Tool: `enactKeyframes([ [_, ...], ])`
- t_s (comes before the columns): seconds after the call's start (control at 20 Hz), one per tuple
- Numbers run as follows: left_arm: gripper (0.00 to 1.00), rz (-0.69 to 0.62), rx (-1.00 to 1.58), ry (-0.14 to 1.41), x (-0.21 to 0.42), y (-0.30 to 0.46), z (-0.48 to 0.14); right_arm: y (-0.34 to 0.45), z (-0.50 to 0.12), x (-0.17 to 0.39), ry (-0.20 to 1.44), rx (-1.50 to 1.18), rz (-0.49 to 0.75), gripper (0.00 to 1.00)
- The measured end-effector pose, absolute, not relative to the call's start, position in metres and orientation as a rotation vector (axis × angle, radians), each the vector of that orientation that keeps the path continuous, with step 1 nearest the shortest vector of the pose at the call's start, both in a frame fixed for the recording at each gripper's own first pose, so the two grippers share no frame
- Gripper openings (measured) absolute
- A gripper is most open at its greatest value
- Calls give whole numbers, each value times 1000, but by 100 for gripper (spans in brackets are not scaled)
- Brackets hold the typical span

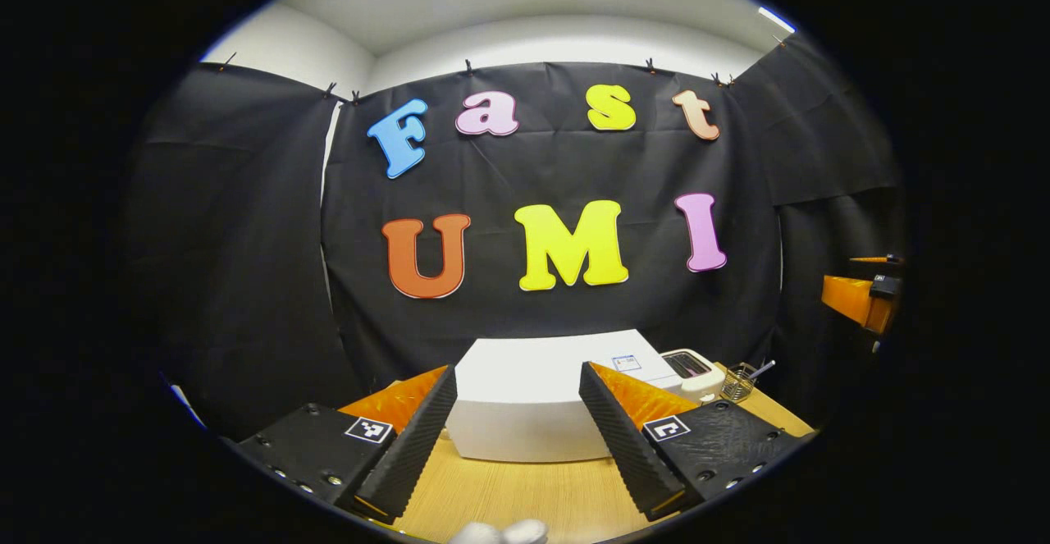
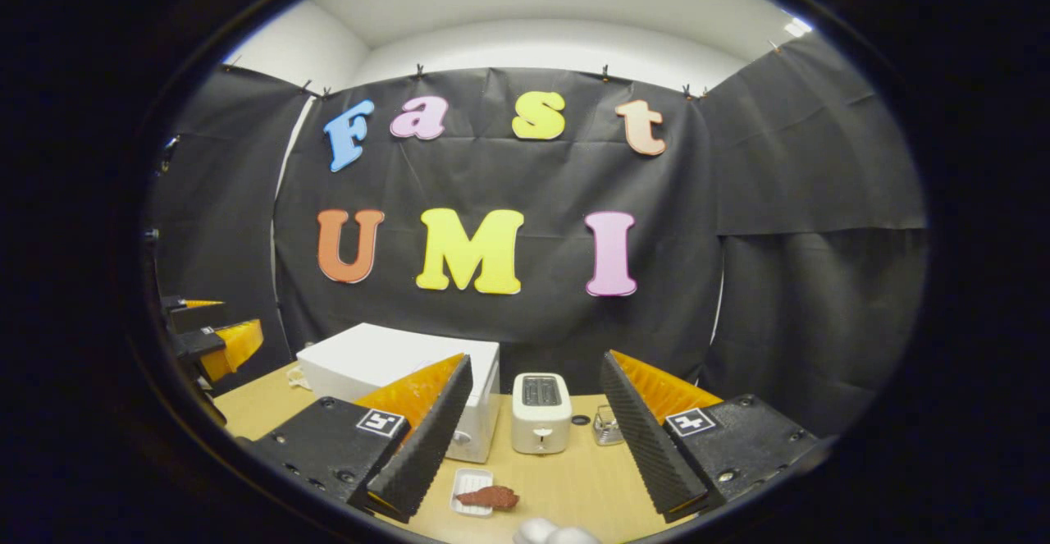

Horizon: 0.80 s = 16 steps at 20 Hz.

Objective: Open the microwave oven with the left hand, put the food in, and close the microwave oven.

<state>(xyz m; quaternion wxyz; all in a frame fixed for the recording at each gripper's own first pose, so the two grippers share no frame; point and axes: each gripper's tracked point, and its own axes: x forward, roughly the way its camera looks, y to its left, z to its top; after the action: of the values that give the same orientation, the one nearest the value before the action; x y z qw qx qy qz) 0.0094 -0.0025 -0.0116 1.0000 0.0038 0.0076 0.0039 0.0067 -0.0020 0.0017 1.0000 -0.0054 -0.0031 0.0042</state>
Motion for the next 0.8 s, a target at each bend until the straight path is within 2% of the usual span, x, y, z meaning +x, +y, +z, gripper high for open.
enactKeyframes([
  [0.3, 95, -30, -4, 55, 25, -27, -53, -15, -1, 8, 2, -6, -7, 100],
  [0.35, 95, -45, -11, 65, 29, -38, -65, -17, -2, 11, 7, -10, -6, 92],
  [0.4, 95, -59, -16, 71, 32, -48, -75, -20, -2, 13, 11, -12, -12, 92],
  [0.45, 95, -74, -18, 71, 37, -58, -85, -24, -4, 14, 17, -16, -17, 100],
  [0.8, 95, -154, -34, 180, 92, -130, -190, -54, -8, 15, 54, -98, -81, 100],
])
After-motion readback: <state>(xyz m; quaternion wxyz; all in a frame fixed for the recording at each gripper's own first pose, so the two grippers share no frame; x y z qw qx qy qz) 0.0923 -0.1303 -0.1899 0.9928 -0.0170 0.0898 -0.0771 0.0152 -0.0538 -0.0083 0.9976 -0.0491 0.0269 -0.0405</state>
